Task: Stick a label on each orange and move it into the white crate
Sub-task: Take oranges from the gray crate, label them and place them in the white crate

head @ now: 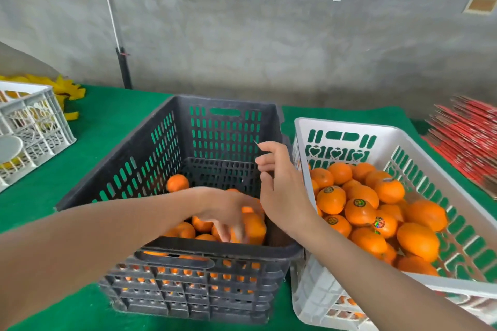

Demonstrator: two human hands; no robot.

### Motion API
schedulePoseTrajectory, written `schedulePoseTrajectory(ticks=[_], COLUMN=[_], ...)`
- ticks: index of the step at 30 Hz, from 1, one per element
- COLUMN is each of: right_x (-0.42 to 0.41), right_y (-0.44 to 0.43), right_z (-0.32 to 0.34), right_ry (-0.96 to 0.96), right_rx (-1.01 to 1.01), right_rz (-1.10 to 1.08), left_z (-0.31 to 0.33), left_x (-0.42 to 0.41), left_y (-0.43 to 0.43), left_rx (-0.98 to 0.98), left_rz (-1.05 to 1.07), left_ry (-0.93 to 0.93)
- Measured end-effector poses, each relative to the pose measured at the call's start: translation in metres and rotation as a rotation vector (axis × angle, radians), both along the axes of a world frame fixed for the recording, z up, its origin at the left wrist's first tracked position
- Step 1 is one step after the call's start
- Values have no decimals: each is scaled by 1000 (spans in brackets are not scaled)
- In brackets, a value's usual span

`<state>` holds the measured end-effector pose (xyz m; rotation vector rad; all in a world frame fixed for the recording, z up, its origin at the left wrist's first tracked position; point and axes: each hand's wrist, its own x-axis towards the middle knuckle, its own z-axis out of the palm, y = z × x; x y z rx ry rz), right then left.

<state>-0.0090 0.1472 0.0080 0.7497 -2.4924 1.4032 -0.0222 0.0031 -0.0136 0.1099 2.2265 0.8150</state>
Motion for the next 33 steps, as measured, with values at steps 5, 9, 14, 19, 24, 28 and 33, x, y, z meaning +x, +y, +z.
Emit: schedulePoseTrajectory(ticks=[5, 9, 14, 19, 24, 28, 33], right_x=[2, 13, 43, 65, 69, 72, 81], right_y=[10, 22, 52, 73, 94, 110, 119], right_z=[4, 16, 46, 66, 73, 75, 75], right_ry=[16, -126, -204, -172, -20, 46, 185], right_rx=[-287, -459, -436, -166, 58, 146, 230], right_rz=[-123, -65, 169, 286, 253, 210, 128], left_z=[44, 57, 68, 73, 76, 78, 81], left_x=[25, 62, 89, 102, 111, 118, 125], left_y=[-35, -28, -1, 34, 68, 88, 105], left_rx=[674, 976, 1157, 1103, 1107, 1096, 1161], left_rz=[320, 421, 608, 735, 712, 725, 738], left_ry=[150, 254, 301, 201, 164, 154, 125])
